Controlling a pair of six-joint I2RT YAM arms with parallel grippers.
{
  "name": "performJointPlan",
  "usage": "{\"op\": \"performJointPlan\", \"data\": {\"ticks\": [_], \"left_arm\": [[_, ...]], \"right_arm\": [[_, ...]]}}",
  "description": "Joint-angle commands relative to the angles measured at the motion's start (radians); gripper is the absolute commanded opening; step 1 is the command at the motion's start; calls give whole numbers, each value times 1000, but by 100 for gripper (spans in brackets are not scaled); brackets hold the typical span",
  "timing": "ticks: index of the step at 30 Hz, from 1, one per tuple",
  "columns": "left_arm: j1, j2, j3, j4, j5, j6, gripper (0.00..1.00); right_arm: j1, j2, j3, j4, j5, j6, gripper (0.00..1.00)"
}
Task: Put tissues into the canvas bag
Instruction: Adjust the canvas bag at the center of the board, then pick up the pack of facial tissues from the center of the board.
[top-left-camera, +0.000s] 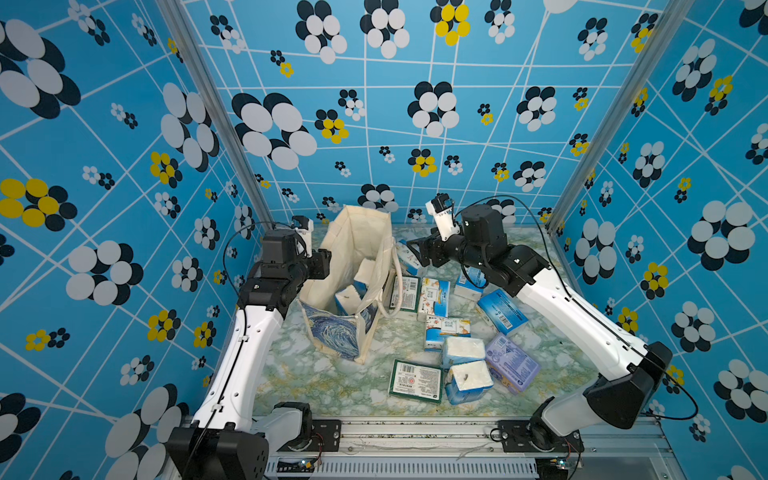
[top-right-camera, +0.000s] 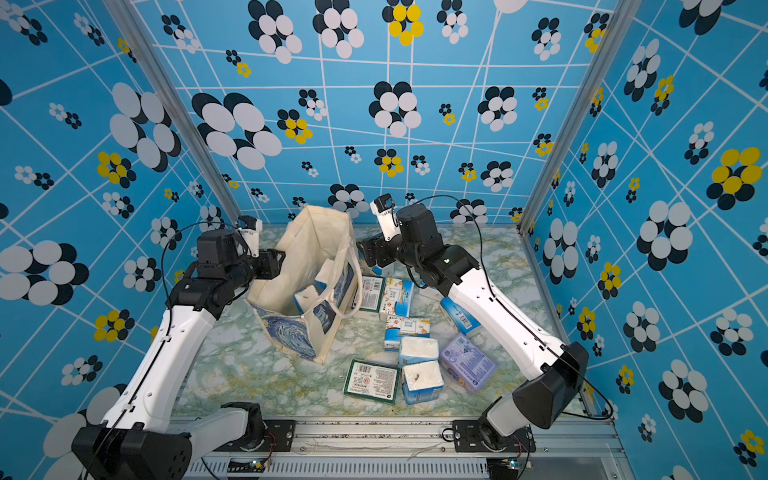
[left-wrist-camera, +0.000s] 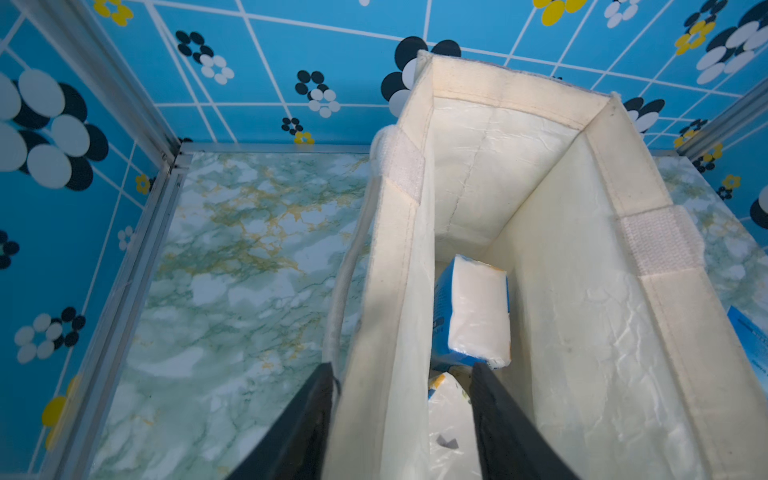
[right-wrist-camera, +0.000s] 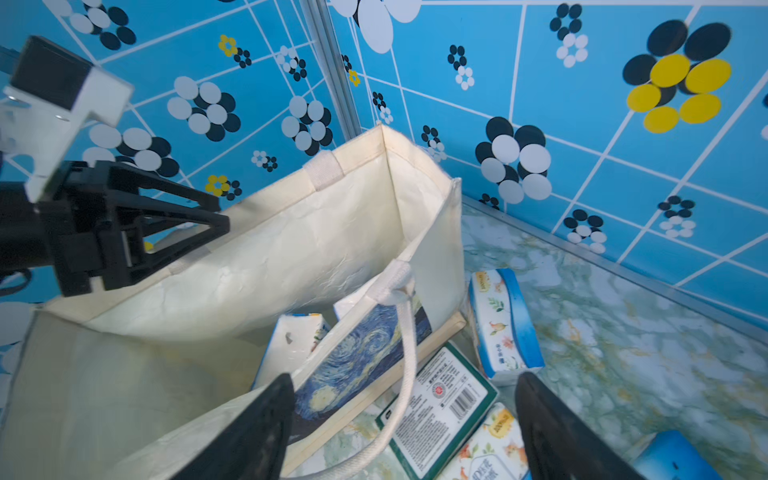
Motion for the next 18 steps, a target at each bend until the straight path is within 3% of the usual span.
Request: {"op": "performJointPlan", "data": {"ticks": [1, 8, 18], "left_arm": [[6, -65, 53, -75, -87, -44, 69], [7, -87, 107, -219, -137, -59, 77], [49, -79, 78, -247, -15, -91, 82]], "right_arm": [[-42, 83, 27, -92, 41, -72, 90], [-68, 277, 176, -207, 101, -153, 96], [-84, 524, 368, -314, 133, -169, 99]]}}
